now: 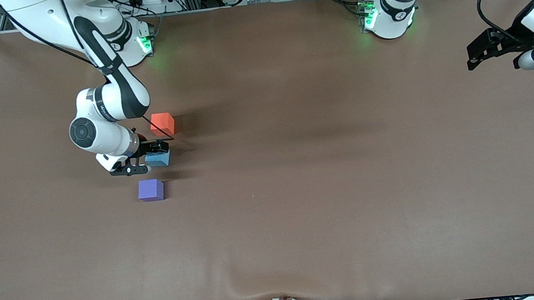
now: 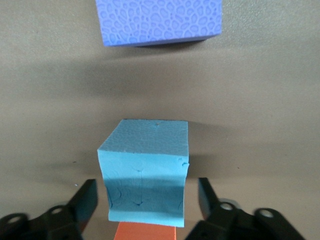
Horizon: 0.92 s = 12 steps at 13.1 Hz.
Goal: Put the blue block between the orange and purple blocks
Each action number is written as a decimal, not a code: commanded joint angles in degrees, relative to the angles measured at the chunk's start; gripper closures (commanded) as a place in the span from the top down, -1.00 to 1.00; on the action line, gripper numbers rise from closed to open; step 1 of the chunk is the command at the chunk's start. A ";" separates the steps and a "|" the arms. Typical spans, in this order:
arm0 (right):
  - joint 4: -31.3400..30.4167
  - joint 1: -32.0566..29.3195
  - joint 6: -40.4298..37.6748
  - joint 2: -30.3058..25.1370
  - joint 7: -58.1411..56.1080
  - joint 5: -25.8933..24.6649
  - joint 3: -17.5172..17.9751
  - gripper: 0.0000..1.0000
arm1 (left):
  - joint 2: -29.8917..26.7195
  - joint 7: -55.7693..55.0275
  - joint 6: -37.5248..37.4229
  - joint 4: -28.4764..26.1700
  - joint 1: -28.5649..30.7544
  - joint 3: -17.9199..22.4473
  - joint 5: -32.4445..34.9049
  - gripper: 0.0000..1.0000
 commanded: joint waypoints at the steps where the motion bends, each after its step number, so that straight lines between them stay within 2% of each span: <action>1: 4.21 -0.49 -7.98 -1.56 -2.09 1.71 -0.02 1.00 | 0.55 0.81 -1.22 1.18 0.47 -0.08 -0.33 1.00; 3: 12.73 -1.28 -21.95 -2.35 -2.18 1.71 -0.11 1.00 | 0.64 0.81 -1.31 1.18 0.82 -0.08 -0.33 1.00; 5: 23.17 -1.19 -32.69 -3.06 -2.18 1.10 -0.20 1.00 | 0.64 0.81 -1.31 1.18 0.82 -0.08 -0.41 1.00; 7: 34.95 -2.50 -37.82 -2.44 -2.35 0.56 -0.11 1.00 | 0.64 0.81 -1.22 1.18 0.82 -0.08 -0.41 1.00; 10: 51.39 -4.44 -49.13 0.27 -2.97 -8.47 0.41 1.00 | 0.64 0.81 -1.22 1.27 0.82 -0.08 -0.41 1.00; 12: 57.13 -7.76 -53.81 0.73 -2.97 -8.84 2.51 1.00 | 0.64 0.81 -1.22 1.18 0.82 -0.08 -0.41 1.00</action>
